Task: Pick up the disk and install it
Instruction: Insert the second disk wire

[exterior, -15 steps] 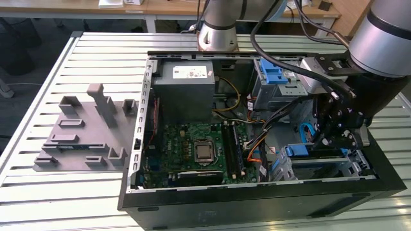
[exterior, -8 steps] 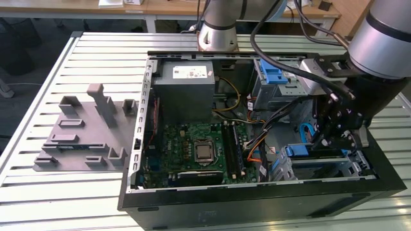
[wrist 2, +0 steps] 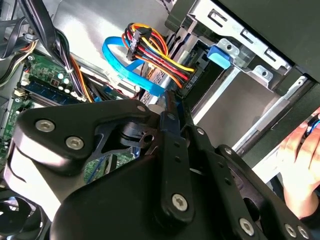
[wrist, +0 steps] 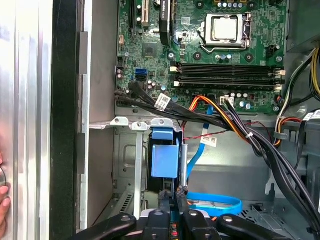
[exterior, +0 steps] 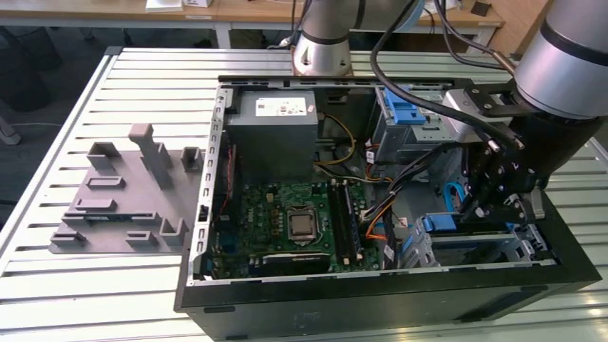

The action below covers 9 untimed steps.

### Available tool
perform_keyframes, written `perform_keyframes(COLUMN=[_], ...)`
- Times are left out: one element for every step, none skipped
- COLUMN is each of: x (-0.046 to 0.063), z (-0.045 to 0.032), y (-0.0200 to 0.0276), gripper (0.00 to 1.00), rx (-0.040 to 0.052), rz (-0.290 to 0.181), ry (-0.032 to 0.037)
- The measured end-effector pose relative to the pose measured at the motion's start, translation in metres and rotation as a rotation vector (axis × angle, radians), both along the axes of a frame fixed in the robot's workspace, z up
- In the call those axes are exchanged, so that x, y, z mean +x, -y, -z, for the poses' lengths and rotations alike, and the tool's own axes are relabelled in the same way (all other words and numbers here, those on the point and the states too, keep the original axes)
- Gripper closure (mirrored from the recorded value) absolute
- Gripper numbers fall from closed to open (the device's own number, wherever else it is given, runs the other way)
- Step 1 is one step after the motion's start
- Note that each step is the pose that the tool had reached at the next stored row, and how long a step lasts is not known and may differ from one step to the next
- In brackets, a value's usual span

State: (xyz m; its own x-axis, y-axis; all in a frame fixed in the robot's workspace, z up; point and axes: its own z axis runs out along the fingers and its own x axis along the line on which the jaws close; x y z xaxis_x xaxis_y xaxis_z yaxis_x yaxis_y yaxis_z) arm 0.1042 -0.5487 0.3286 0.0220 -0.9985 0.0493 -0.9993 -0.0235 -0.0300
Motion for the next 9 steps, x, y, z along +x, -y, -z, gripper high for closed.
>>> perform_keyframes(x=[0.0000, 0.0000, 0.0000, 0.0000, 0.0000, 0.0000, 0.0000, 0.0000, 0.0000], z=[0.0000, 0.0001, 0.0001, -0.0003, -0.0011, -0.0025, -0.0044, -0.0062, -0.0079], y=[0.0000, 0.0000, 0.0000, 0.0000, 0.0000, 0.0000, 0.0000, 0.0000, 0.0000], gripper=[0.82, 0.76, 0.76, 0.76, 0.76, 0.76, 0.76, 0.76, 0.76], rx=[0.0000, 0.0001, 0.0005, 0.0009, 0.0013, 0.0016, 0.0015, 0.0016, 0.0015], rz=[0.000, 0.000, 0.000, 0.000, 0.000, 0.000, 0.000, 0.000, 0.000], ry=[0.0000, 0.0000, 0.0000, 0.0000, -0.0001, -0.0005, -0.0011, -0.0020, -0.0030])
